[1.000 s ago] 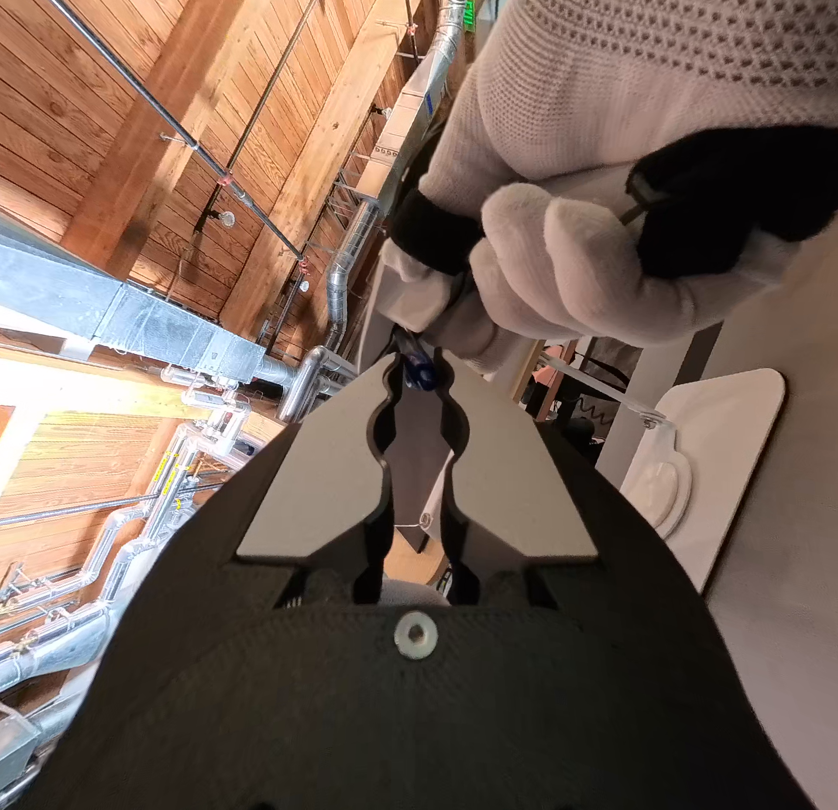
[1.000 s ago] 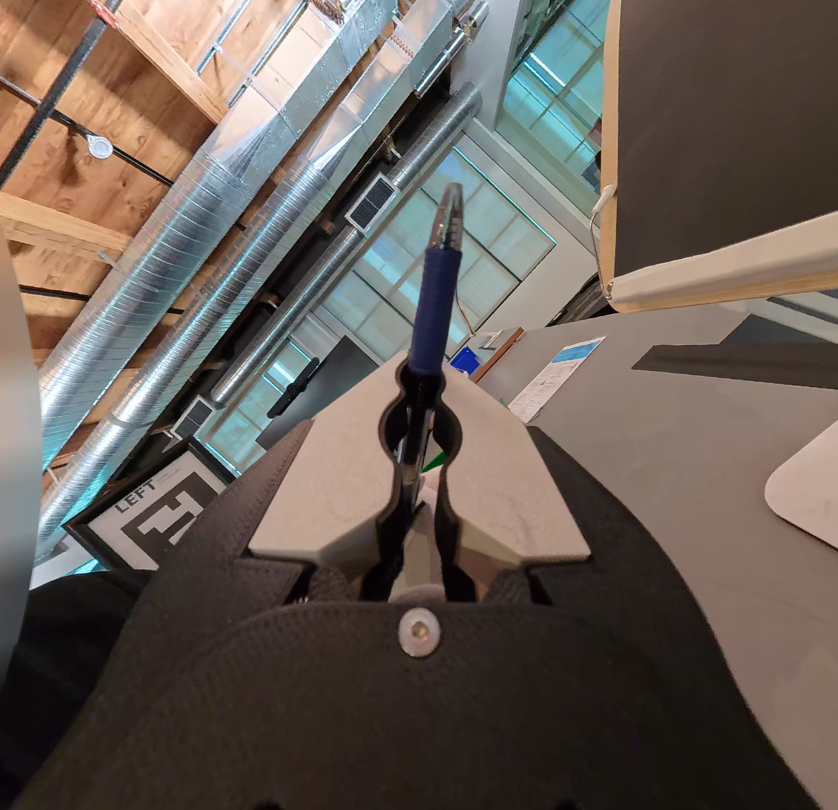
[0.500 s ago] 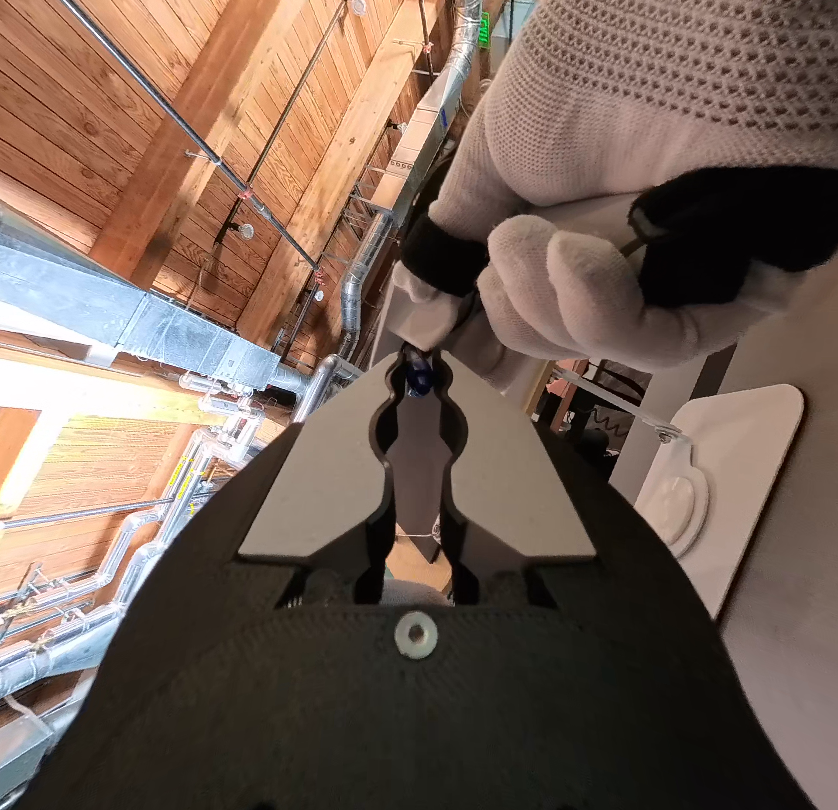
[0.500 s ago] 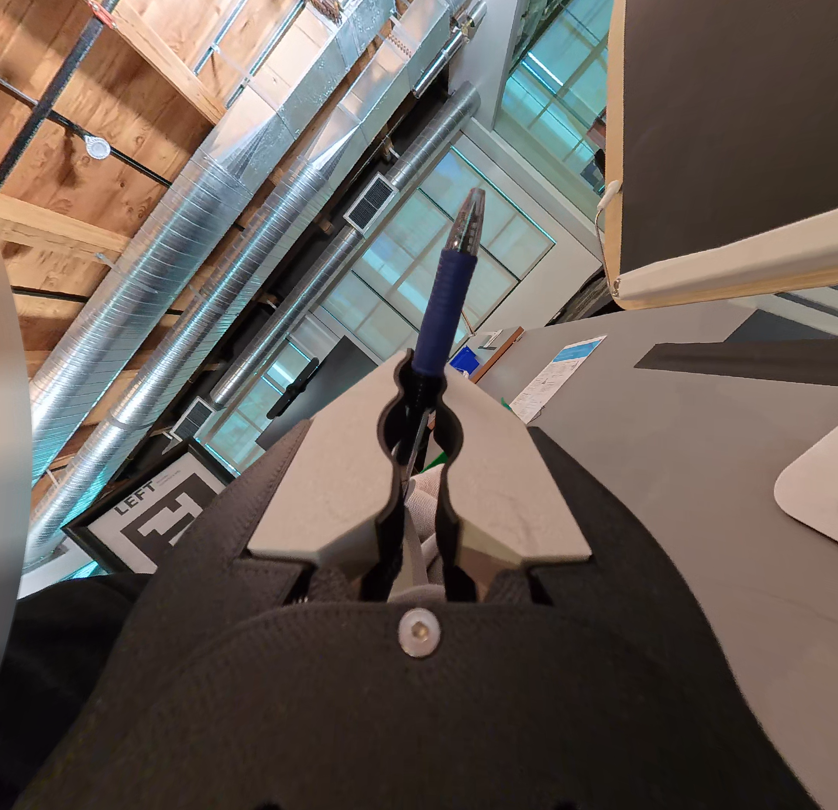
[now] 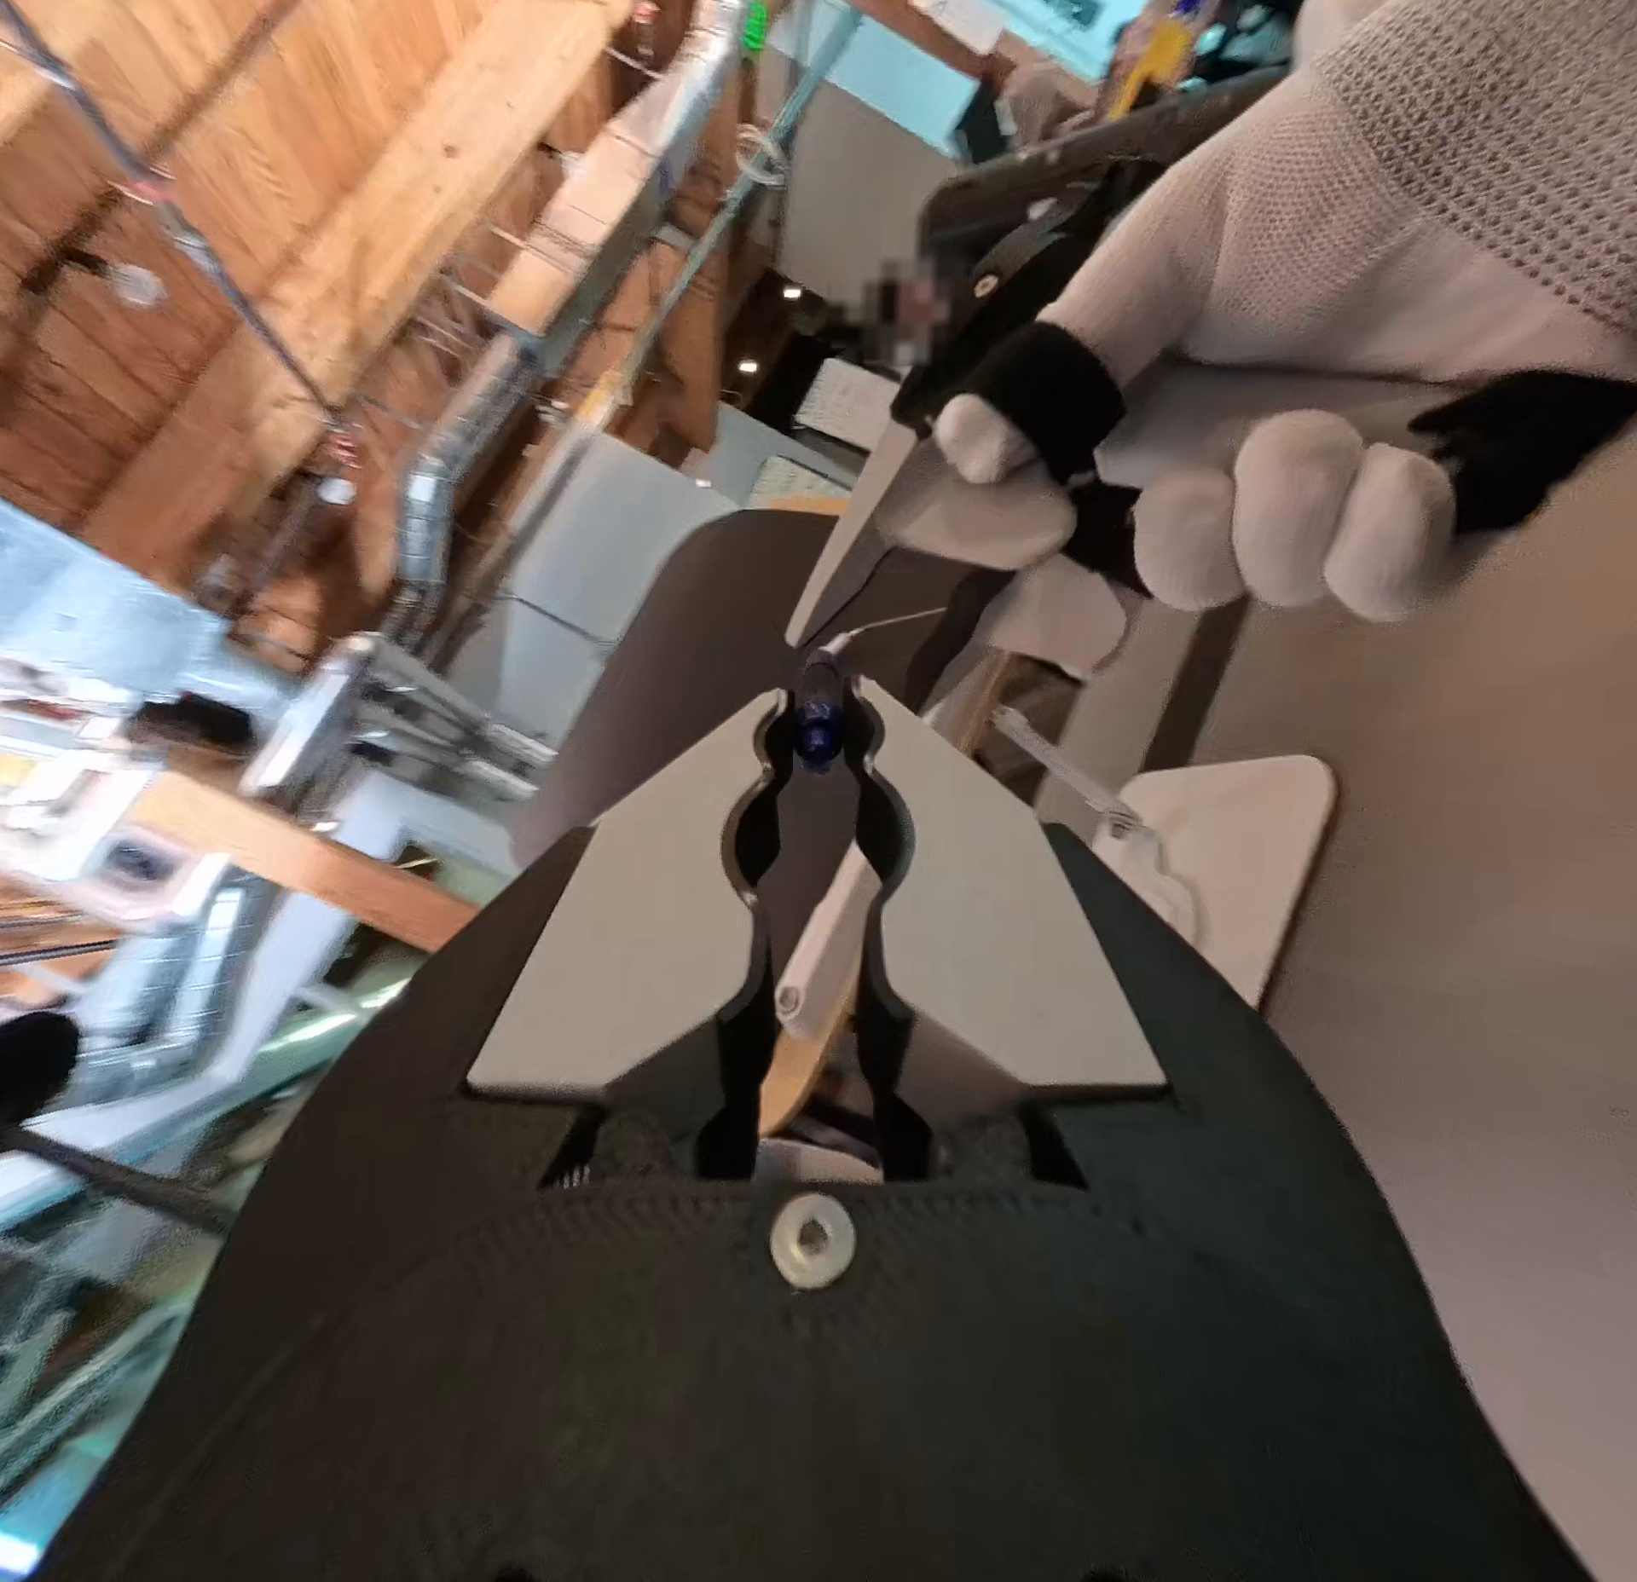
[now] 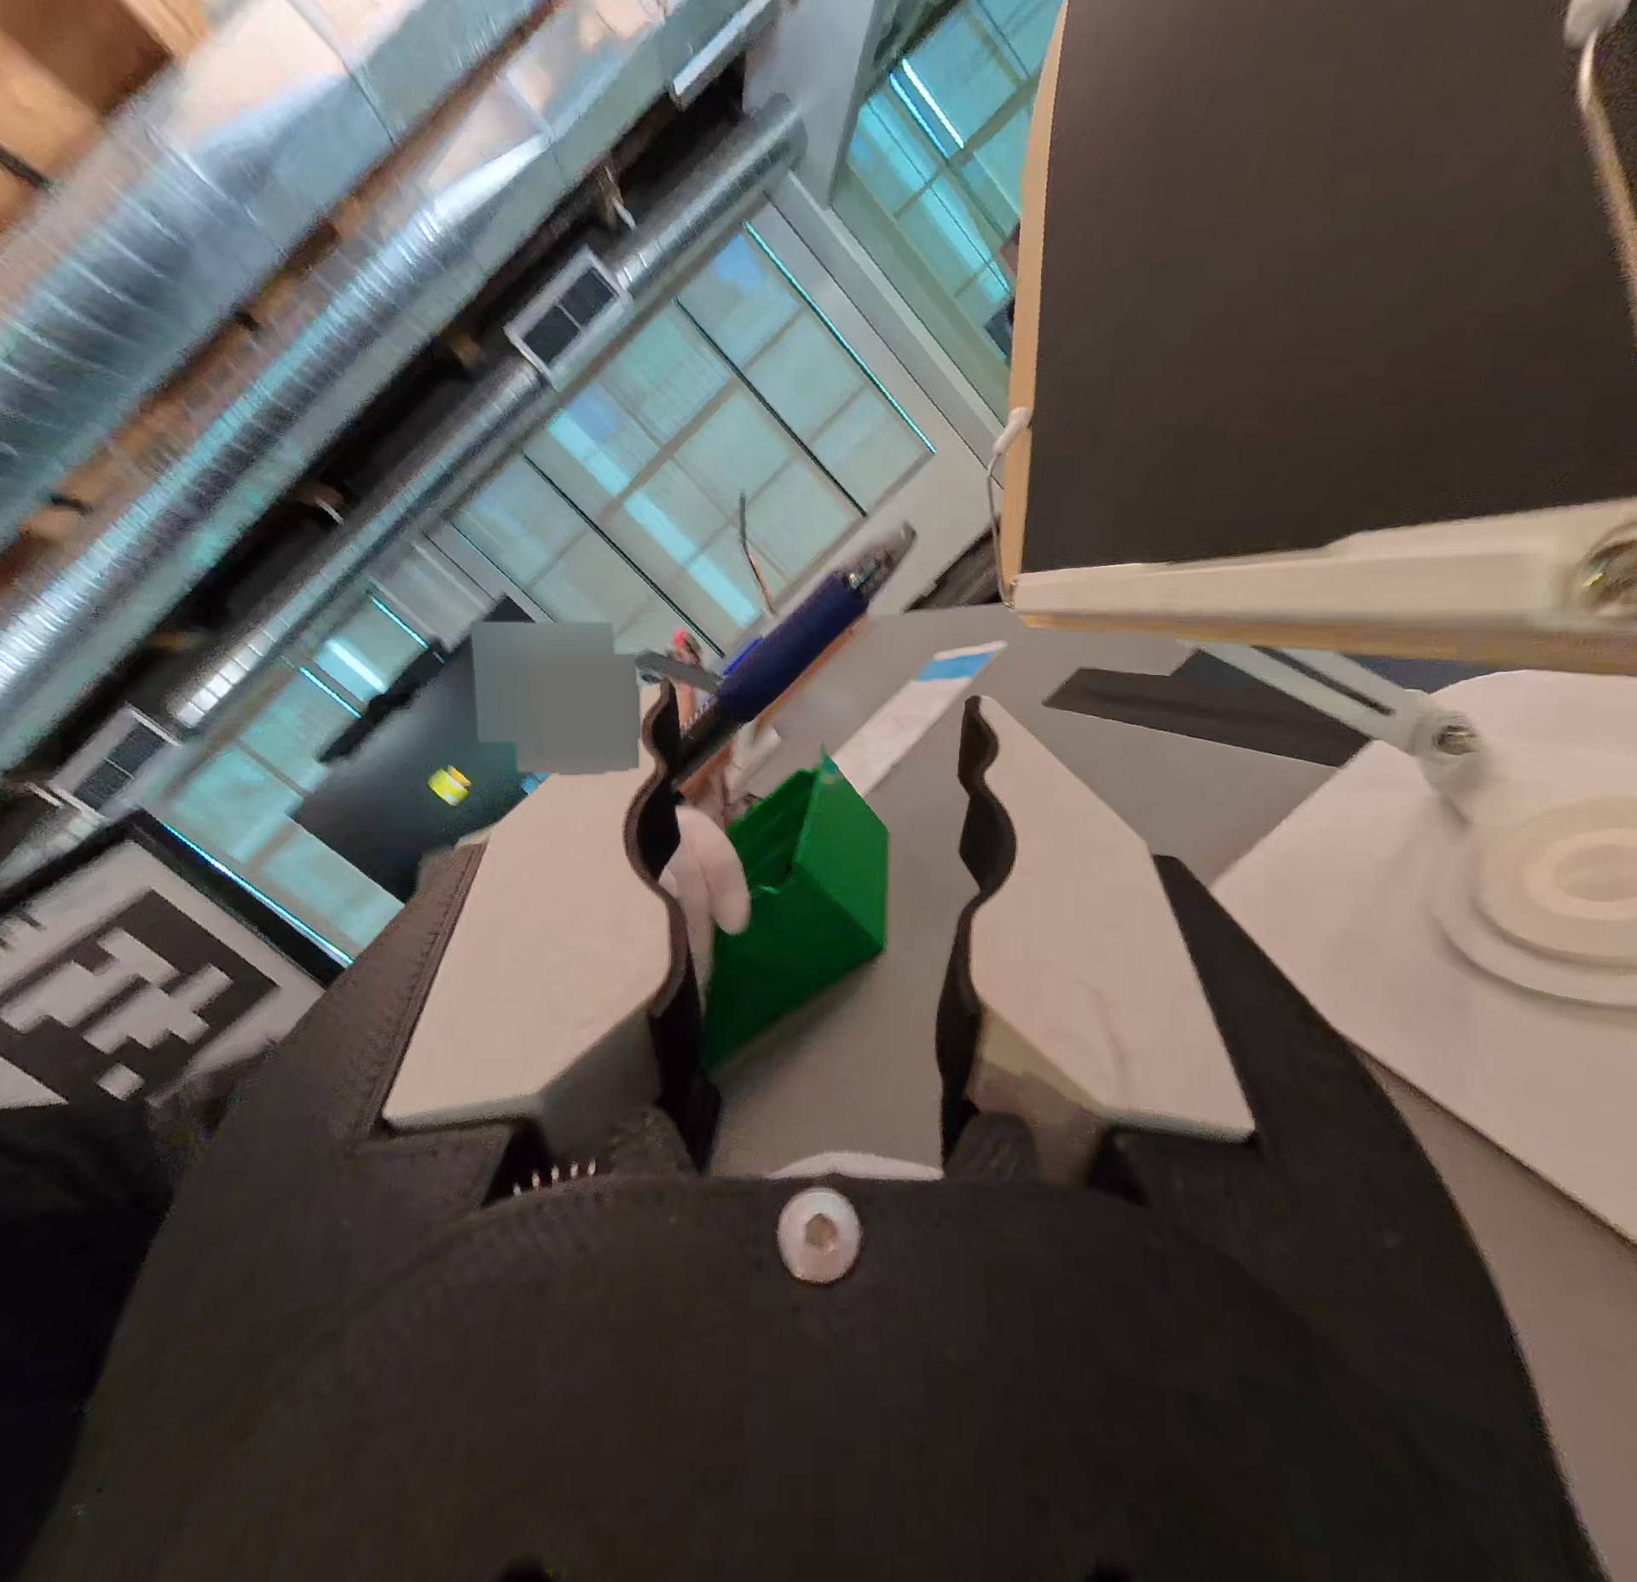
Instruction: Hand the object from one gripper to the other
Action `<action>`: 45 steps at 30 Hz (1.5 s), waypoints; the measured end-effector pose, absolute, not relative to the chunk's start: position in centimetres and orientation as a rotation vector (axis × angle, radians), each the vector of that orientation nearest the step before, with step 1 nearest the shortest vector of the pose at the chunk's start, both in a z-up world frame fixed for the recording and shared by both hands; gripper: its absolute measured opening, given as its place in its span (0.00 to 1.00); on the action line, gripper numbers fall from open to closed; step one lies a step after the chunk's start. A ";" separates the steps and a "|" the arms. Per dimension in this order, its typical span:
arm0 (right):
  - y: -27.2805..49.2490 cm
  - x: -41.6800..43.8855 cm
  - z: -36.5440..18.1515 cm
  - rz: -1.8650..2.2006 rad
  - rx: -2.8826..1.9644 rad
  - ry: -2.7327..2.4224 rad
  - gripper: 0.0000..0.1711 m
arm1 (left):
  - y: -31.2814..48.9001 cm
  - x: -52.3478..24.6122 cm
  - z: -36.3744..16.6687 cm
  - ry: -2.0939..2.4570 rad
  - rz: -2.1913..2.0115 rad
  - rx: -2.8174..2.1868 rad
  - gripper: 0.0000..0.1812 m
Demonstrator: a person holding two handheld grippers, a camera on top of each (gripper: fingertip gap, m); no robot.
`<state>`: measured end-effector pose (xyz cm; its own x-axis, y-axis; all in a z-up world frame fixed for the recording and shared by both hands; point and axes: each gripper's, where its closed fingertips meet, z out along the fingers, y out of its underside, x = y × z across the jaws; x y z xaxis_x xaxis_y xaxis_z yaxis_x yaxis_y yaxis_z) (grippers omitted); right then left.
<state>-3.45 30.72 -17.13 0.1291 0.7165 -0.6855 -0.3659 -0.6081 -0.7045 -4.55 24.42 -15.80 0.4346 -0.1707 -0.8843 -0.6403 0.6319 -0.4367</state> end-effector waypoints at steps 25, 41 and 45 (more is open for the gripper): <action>22.4 -7.1 -22.4 0.371 -1.292 -1.602 0.04 | 21.0 -6.5 -19.0 1.372 -0.507 -1.535 0.05; 29.0 10.6 -11.9 0.085 -1.492 -0.950 0.04 | 25.7 -7.7 -15.7 1.060 -0.201 -1.402 0.06; 29.8 23.7 -10.2 -0.204 -1.608 -0.610 0.04 | 27.0 -7.1 -16.9 1.024 -0.094 -1.382 0.02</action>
<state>23.73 29.83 -10.16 0.8401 0.2631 0.4744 0.4955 -0.0165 -0.8684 -7.12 26.97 -16.90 0.5897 -0.6028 -0.5375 -0.4954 0.2556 -0.8302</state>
